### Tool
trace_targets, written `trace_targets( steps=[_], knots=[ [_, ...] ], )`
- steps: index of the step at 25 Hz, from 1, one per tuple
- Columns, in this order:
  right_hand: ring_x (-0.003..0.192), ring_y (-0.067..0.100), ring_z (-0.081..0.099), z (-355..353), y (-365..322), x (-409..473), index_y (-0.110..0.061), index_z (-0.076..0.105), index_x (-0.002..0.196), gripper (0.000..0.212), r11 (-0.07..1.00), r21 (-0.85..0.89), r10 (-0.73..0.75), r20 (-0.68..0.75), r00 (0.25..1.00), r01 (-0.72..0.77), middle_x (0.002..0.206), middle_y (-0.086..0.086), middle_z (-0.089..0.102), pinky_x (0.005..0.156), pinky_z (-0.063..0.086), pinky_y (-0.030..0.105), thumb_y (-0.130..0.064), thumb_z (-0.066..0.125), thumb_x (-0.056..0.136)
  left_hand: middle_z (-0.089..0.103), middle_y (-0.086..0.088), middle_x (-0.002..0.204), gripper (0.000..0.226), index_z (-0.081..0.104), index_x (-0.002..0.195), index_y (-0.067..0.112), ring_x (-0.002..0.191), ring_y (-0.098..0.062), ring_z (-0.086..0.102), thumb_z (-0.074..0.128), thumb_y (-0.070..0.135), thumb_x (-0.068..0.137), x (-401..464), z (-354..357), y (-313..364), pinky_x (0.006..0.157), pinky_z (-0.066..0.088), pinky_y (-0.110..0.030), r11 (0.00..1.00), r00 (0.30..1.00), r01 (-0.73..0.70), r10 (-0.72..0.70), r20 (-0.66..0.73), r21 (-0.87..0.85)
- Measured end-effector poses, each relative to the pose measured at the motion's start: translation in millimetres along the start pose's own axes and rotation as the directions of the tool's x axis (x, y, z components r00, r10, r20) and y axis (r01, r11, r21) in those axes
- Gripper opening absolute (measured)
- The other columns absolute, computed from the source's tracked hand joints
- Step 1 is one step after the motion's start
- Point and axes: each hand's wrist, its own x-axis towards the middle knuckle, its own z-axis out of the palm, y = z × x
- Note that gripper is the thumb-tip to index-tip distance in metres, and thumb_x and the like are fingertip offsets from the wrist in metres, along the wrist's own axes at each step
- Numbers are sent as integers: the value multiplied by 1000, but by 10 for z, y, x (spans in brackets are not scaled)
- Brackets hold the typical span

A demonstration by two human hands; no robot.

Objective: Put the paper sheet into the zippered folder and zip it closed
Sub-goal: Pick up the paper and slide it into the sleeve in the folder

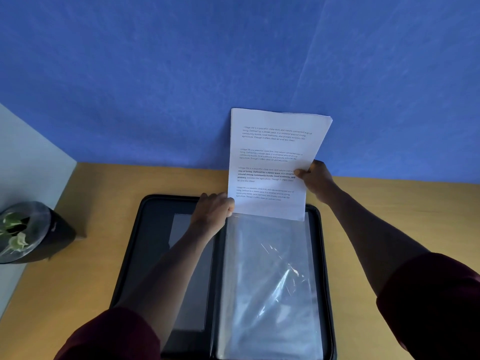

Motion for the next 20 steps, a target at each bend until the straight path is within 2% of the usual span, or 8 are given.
trace_targets(
  steps=[5, 10, 14, 17, 20],
  knots=[
    [91, 22, 57, 89, 22, 26, -9, 64, 118, 29, 988, -150, -19, -6, 1000, 18, 100, 1, 62, 78, 42, 29, -16, 66, 90, 62, 7, 88, 27, 58, 75, 24, 75, -21, 60, 55, -3, 76, -6, 58, -35, 71, 30, -33, 999, 1000, -23, 23, 16, 30],
    [93, 23, 60, 35, 90, 91, -9, 64, 118, 30, 995, -96, 11, -4, 1000, -12, 106, 4, 66, 79, 43, 29, -16, 66, 90, 62, 7, 89, 18, 59, 84, 25, 81, -22, 62, 60, 7, 83, -30, 153, -22, 71, 27, -34, 999, 999, -7, 9, -43, 37],
    [99, 25, 62, 57, 99, 110, -8, 64, 119, 29, 999, -29, 22, 33, 999, -21, 109, 5, 67, 83, 46, 31, -13, 65, 91, 62, 9, 85, 22, 60, 79, 26, 79, -19, 61, 65, 5, 81, -14, 171, -66, 71, 26, -32, 1000, 999, -17, 16, -39, -15],
    [99, 26, 62, 57, 95, 131, -7, 63, 121, 30, 999, -47, 18, 31, 999, -17, 111, 7, 67, 83, 46, 32, -13, 65, 91, 62, 8, 82, 27, 60, 77, 26, 75, -21, 59, 66, 1, 75, 5, 132, -97, 70, 28, -33, 997, 998, -32, 36, -50, 74],
    [97, 26, 61, 44, 108, 143, -7, 63, 121, 31, 990, -143, 6, 47, 999, 1, 111, 8, 67, 80, 45, 31, -15, 65, 91, 60, 5, 76, 26, 61, 75, 23, 68, -23, 58, 69, -2, 70, -32, 126, -73, 67, 35, -35, 995, 991, -51, 60, -122, 81]
  ],
)
